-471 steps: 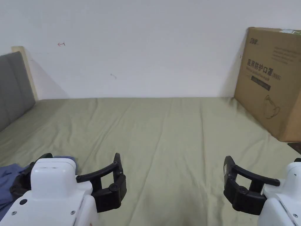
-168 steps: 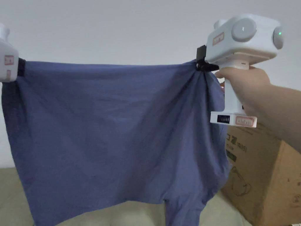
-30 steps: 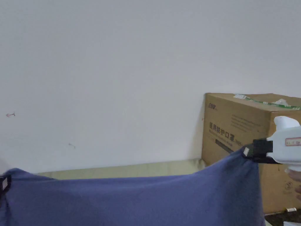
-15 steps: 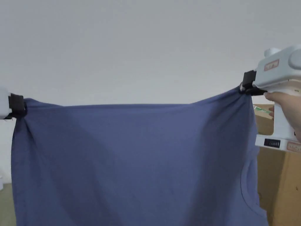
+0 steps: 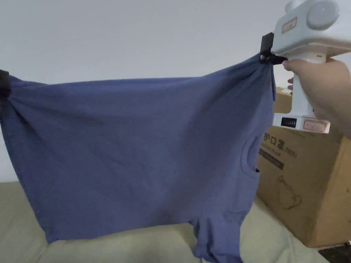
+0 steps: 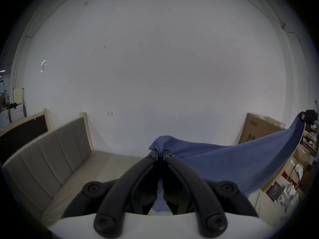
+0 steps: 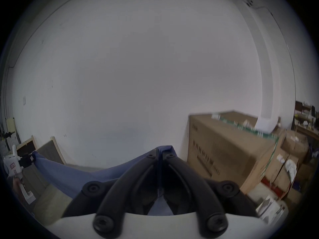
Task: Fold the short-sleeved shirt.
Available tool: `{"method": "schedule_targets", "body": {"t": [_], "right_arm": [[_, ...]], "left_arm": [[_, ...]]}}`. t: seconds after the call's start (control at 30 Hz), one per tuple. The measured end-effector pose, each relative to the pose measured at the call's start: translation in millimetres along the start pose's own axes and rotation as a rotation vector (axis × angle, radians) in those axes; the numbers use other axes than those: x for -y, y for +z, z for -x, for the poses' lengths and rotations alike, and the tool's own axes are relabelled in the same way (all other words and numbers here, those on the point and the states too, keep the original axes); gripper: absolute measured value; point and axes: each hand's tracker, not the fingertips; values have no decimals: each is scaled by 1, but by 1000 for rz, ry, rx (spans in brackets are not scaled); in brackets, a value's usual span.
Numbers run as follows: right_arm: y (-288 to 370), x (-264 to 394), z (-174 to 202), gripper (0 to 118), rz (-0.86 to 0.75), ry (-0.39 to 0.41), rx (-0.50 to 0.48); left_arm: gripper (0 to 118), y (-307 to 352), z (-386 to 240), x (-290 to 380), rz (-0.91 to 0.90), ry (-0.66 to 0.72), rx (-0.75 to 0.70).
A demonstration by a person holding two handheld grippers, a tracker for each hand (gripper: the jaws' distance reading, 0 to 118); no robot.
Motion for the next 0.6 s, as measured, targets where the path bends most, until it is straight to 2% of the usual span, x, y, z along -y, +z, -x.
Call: {"method": "schedule_targets", "body": {"t": [0.17, 0.27, 0.33, 0.37, 0.47, 0.6], "right_arm": [[-24, 175, -28, 3, 257, -142, -59], [-6, 286, -46, 3, 454, -120, -25], [22, 351, -61, 3, 562, -108, -41], [40, 380, -67, 3, 631, -78, -40], [100, 438, -92, 3, 755, -18, -85], [193, 463, -122, 3, 800, -44, -118]], "left_arm": [[3, -5, 0, 137, 245, 77, 69], [3, 16, 3, 227, 406, 37, 71], [3, 39, 10, 279, 496, 18, 91], [3, 58, 14, 302, 530, 15, 101], [3, 114, 40, 349, 625, 33, 134], [3, 195, 75, 375, 691, 40, 145]]}}
